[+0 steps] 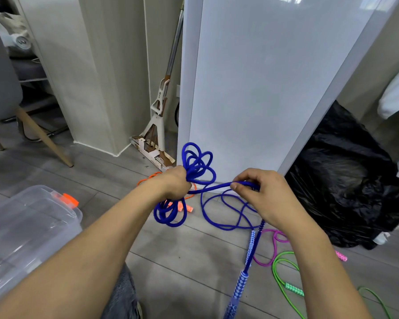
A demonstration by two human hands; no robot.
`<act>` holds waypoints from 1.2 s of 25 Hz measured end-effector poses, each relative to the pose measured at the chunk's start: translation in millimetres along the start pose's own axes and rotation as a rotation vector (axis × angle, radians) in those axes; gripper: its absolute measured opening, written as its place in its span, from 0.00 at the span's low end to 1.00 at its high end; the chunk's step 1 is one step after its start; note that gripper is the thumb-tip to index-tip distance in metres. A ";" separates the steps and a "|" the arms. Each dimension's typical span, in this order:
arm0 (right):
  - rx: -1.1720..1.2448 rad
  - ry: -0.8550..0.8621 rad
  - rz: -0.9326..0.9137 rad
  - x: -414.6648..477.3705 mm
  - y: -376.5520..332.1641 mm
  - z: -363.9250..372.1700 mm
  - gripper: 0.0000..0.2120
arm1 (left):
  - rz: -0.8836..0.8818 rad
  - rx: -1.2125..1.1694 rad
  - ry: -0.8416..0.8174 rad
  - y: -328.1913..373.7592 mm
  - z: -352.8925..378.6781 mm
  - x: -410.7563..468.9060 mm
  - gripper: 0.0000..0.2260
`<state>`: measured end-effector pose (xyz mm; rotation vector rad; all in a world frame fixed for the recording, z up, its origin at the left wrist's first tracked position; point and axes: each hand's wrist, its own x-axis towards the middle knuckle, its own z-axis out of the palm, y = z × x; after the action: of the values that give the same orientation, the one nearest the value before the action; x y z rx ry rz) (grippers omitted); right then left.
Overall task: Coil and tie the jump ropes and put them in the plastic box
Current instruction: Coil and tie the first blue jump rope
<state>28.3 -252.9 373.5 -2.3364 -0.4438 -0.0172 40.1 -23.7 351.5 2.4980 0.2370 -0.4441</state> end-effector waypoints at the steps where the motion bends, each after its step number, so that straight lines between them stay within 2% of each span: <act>1: -0.009 0.007 -0.030 -0.6 -1.9 -0.6 0.03 | 0.023 0.114 -0.032 1.7 0.5 -4.1 0.14; 3: 0.000 0.016 -0.093 -1.3 -4.4 -1.3 0.02 | 0.077 0.303 -0.067 5.9 4.9 -11.4 0.20; 5: 0.002 0.020 -0.146 -2.0 -8.4 -1.7 0.03 | 0.150 0.504 -0.036 13.1 11.8 -21.0 0.21; 9: 0.000 0.081 -0.227 0.0 -10.6 -7.5 0.05 | 0.432 0.751 0.071 28.9 22.5 -35.4 0.15; 11: 0.095 0.109 -0.205 1.9 -3.1 -16.6 0.06 | 0.593 0.754 0.069 34.0 27.8 -41.4 0.12; 14: 0.409 0.046 -0.002 2.3 15.7 -24.7 0.05 | 0.755 0.470 0.033 38.2 24.4 -53.0 0.07; 16: 0.638 -0.071 0.143 1.6 28.0 -22.5 0.05 | 0.743 0.181 -0.034 38.0 19.5 -59.3 0.08; 19: 0.805 -0.168 0.194 2.0 36.4 -13.9 0.04 | 0.653 -0.071 -0.083 37.0 17.6 -61.3 0.08; 22: 0.852 -0.137 0.319 8.0 42.6 3.4 0.16 | 0.517 -0.404 -0.084 36.3 17.0 -53.0 0.08; 24: 0.881 -0.103 0.361 13.0 48.4 15.3 0.20 | 0.431 -0.583 -0.063 34.4 18.2 -44.8 0.09; 27: 0.829 -0.098 0.396 17.0 42.4 25.5 0.09 | 0.292 -0.656 0.055 30.0 24.9 -33.0 0.08; 30: 0.739 -0.109 0.392 15.0 31.4 33.3 0.08 | 0.195 -0.669 0.150 26.7 22.5 -26.5 0.09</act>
<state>48.6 -246.3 330.3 -1.6561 -0.0154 0.3965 16.7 -60.2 357.6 1.8700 0.1627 -0.0710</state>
